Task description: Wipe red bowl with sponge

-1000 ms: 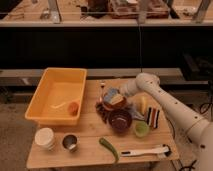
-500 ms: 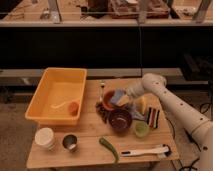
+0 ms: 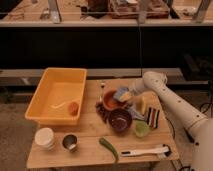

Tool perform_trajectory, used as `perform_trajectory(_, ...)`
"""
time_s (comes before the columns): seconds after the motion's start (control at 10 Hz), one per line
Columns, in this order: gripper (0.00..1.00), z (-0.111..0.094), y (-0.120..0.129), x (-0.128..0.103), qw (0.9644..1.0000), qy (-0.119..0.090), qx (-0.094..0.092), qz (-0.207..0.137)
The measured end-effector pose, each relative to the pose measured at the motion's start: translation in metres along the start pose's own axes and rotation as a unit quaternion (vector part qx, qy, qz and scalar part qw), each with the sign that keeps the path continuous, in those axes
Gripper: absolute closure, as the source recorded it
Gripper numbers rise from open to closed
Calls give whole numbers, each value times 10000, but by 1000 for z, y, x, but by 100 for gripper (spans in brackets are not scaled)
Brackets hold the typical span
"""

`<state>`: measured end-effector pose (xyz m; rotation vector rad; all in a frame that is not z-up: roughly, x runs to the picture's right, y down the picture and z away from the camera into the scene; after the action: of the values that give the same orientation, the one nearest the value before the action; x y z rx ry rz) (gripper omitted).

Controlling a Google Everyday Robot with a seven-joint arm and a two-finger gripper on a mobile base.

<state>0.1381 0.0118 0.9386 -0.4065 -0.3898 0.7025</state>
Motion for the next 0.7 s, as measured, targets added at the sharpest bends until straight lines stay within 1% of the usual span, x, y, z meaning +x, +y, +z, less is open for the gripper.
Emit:
perform_trajectory(0.1,100,2,-3,-4,10000,-38,29,28)
perform_trajectory(0.2,100,4,0,-10,10000,-93,22,30)
perform_trajectory(0.3,100,9,10,-24,9998,-185,-44,-35)
perform_trajectory(0.5,100,17,36,-47,9991,-323,-224,-169)
perform_trajectory(0.6,100,17,54,-52,9981,-401,-369,-278)
perform_trajectory(0.7,100,15,67,-53,9973,-438,-463,-369)
